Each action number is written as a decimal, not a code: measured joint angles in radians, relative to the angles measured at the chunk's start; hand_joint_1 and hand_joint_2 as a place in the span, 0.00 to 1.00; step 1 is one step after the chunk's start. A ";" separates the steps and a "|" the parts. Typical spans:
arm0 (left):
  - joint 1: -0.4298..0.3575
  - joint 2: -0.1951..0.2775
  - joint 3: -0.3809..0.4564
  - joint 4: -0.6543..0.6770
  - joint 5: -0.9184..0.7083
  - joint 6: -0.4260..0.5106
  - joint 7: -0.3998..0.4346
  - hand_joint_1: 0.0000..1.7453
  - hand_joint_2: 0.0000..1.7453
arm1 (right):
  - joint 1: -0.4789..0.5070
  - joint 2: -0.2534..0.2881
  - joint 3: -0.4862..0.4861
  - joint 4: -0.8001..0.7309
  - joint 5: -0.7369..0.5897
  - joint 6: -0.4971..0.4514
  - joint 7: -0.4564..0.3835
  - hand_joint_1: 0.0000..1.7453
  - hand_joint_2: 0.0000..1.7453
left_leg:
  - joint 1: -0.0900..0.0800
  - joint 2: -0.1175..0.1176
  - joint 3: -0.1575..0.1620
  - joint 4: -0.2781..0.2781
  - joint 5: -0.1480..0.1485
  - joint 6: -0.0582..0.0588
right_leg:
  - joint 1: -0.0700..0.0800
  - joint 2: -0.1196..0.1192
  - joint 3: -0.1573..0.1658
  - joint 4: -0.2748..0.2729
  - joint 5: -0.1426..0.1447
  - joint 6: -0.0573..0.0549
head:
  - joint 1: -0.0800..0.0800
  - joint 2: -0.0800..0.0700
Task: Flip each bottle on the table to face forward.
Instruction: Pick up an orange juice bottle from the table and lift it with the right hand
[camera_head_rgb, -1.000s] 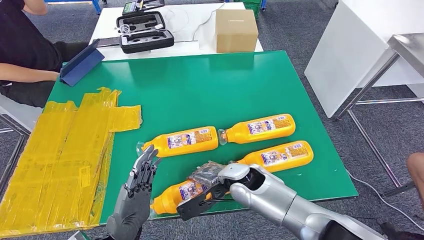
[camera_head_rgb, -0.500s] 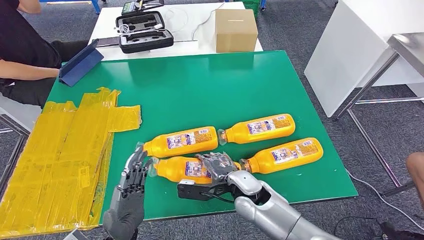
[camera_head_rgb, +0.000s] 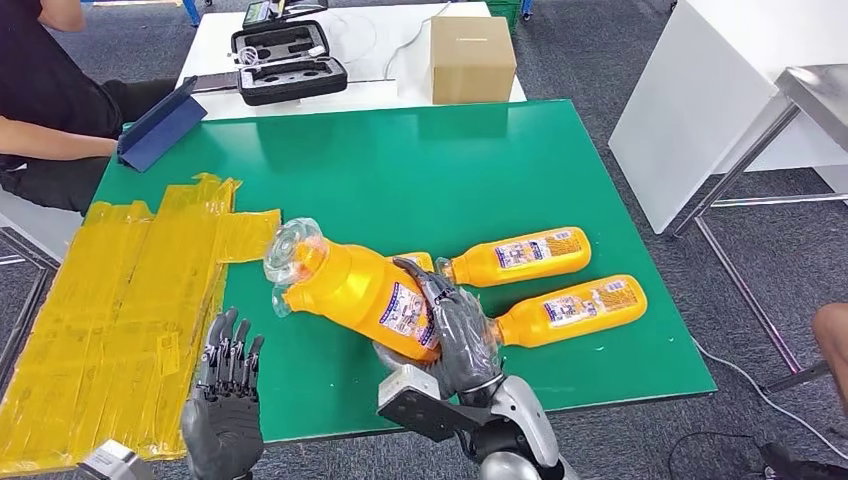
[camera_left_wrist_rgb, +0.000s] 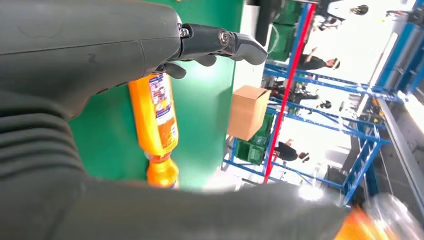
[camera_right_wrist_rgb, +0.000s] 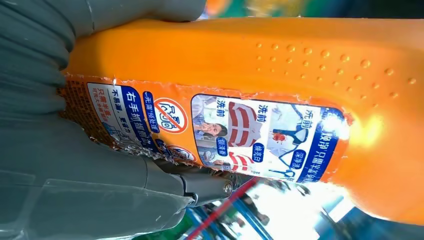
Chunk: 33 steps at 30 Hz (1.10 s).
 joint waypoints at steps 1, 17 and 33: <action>0.002 -0.003 0.005 0.000 0.013 -0.005 0.003 0.00 1.00 | 0.008 0.000 0.000 -0.021 -0.003 -0.008 -0.010 1.00 1.00 | 0.000 0.000 0.000 0.000 0.000 0.000 | 0.000 0.000 0.000 0.000 0.000 0.000 | 0.000 0.000; 0.004 -0.014 0.021 0.001 0.150 -0.193 0.054 0.00 1.00 | -0.002 -0.002 0.046 -0.077 -0.015 0.059 0.010 1.00 1.00 | 0.000 0.000 0.000 0.000 0.000 0.000 | 0.000 0.000 0.000 0.000 0.000 0.000 | 0.000 0.000; -0.006 -0.015 0.023 0.000 0.147 -0.345 0.054 0.00 1.00 | -0.027 0.000 0.063 0.043 -0.078 0.327 0.122 1.00 1.00 | 0.000 0.000 0.000 0.000 0.000 0.000 | 0.000 0.000 0.000 0.000 0.000 0.000 | 0.000 0.000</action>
